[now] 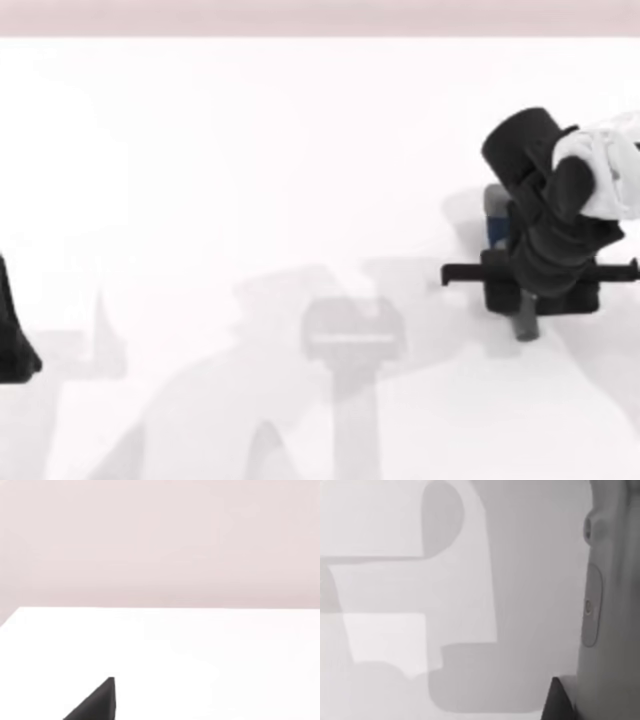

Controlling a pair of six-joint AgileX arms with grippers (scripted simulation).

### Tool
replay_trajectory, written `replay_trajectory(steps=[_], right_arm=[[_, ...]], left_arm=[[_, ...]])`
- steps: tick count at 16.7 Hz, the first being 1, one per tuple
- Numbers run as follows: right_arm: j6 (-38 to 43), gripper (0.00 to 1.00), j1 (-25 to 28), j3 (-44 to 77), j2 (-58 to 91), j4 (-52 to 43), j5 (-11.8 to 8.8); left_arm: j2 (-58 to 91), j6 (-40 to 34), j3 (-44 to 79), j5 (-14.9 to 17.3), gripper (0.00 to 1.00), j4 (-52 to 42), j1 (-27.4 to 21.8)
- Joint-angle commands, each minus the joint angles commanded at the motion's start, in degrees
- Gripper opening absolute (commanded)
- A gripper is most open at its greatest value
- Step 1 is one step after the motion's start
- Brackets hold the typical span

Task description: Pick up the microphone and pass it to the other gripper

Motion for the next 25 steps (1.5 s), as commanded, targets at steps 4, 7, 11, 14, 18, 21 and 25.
replay_trajectory(steps=[4, 7, 11, 14, 18, 21, 25], right_arm=[[-1.94, 0.00, 0.21, -1.21, -1.28, 5.99, -1.87], [-4.87, 0.00, 0.26, -3.52, -3.47, 15.97, -4.86], [-9.98, 0.00, 0.25, -8.33, -7.27, 34.59, -10.16], [-14.30, 0.00, 0.16, -12.75, -11.05, 50.48, -14.50], [-19.76, 0.00, -0.08, -18.04, -16.85, 69.40, -19.78], [-22.86, 0.00, -0.24, -20.55, -20.60, 78.30, -22.62], [-24.29, 0.00, -0.34, -21.59, -22.53, 81.81, -23.88]], left_arm=[[0.00, 0.00, 0.00, 0.00, 1.00, 0.00, 0.00], [0.00, 0.00, 0.00, 0.00, 1.00, 0.00, 0.00], [0.00, 0.00, 0.00, 0.00, 1.00, 0.00, 0.00], [0.00, 0.00, 0.00, 0.00, 1.00, 0.00, 0.00], [0.00, 0.00, 0.00, 0.00, 1.00, 0.00, 0.00], [0.00, 0.00, 0.00, 0.00, 1.00, 0.00, 0.00], [0.00, 0.00, 0.00, 0.00, 1.00, 0.00, 0.00]])
